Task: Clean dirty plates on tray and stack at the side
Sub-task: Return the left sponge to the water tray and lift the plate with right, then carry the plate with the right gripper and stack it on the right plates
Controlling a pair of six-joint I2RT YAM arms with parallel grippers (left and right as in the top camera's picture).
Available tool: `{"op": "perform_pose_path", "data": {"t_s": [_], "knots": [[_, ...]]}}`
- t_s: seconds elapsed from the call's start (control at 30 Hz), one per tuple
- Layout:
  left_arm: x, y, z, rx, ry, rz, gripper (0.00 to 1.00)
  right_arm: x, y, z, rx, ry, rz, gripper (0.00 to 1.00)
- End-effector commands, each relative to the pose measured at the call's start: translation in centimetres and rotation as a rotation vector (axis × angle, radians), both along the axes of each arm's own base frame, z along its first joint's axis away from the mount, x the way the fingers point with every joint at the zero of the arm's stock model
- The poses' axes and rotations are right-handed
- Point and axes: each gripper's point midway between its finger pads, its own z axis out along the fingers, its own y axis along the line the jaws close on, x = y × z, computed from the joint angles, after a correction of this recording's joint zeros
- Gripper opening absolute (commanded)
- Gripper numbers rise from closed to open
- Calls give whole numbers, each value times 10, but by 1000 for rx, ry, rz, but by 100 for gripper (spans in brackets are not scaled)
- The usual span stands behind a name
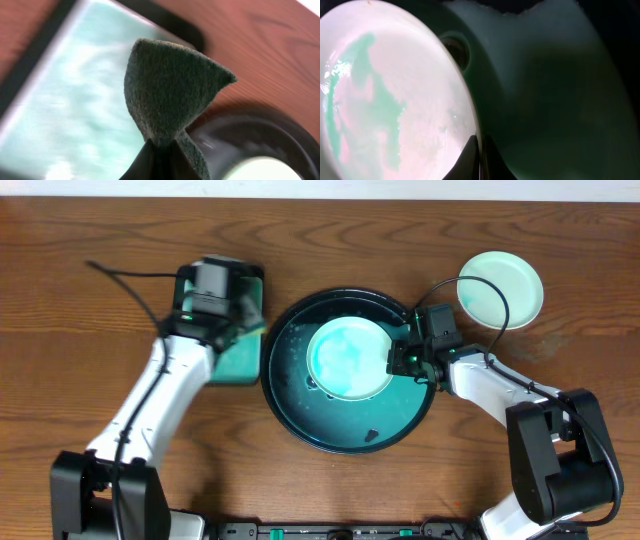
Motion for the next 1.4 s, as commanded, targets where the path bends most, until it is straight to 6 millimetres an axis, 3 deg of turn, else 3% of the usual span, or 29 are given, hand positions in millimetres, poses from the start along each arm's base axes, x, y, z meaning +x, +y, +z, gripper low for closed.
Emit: {"op": "perform_pose_path", "data": {"t_s": [0.0, 0.17, 0.33, 0.4, 0.47, 0.57, 0.8, 0.9, 1.1, 1.23, 1.37], "knots": [[-6, 35, -28, -11, 83, 111, 7, 10, 11, 18, -26, -69, 86, 1], [-5, 56, -59, -17, 155, 163, 7, 29, 13, 64, -118, -208, 152, 1], [1, 63, -83, -13, 183, 177, 8, 36, 4, 105, -303, -313, 186, 1], [5, 65, -83, -14, 170, 182, 29, 38, 7, 123, -349, -359, 206, 1], [8, 67, -77, -14, 154, 183, 53, 39, 10, 138, -383, -406, 219, 1], [12, 69, -60, 6, 113, 147, 69, 38, 13, 156, -464, -477, 246, 1], [14, 69, -5, 4, -19, 134, 76, 39, 7, 198, -908, -647, 334, 1], [13, 69, 8, 1, -51, 135, 77, 35, 9, 221, -1135, -704, 378, 1], [13, 69, 8, 1, -52, 135, 78, 23, 39, 278, -1503, -824, 498, 1], [13, 69, 8, 1, -52, 135, 78, 13, 59, 296, -1630, -860, 589, 1], [13, 69, 8, 1, -52, 135, 78, 6, 65, 311, -1699, -871, 592, 1]]}}
